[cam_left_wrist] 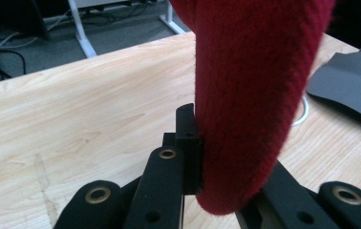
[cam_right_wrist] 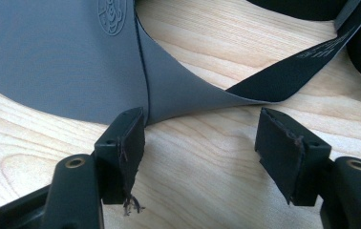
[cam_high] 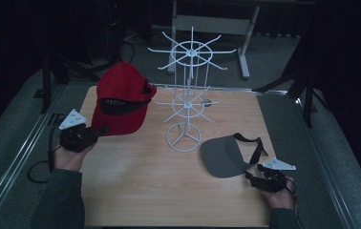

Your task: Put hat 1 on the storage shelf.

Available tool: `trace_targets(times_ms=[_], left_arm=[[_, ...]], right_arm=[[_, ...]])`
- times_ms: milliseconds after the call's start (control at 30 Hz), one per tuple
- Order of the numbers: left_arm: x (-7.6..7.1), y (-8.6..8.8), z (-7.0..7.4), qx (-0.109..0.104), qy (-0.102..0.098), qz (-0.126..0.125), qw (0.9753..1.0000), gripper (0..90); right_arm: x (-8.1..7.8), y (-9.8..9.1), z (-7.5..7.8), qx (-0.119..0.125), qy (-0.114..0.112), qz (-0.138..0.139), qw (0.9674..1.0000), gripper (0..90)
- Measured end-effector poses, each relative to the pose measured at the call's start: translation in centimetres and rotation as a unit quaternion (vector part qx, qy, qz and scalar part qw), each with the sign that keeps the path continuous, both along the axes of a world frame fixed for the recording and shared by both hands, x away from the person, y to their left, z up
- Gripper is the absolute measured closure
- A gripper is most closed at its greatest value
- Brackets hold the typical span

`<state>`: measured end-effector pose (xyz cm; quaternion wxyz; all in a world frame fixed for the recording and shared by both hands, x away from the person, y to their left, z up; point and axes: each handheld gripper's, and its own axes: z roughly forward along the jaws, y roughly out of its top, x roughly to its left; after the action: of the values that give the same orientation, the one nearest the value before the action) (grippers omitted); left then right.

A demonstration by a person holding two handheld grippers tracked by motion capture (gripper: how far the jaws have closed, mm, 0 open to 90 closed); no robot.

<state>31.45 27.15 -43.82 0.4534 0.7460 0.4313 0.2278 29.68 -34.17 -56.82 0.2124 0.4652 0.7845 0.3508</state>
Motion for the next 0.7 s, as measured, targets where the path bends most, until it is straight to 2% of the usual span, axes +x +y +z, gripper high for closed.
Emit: trace_targets(times_ms=[700], left_arm=[[0.6,0.4,2.4,-0.006,-0.035,0.022,0.9991,85.7]], right_arm=[[0.0,0.0,0.0,0.000,0.000,0.000,1.0000,33.9]])
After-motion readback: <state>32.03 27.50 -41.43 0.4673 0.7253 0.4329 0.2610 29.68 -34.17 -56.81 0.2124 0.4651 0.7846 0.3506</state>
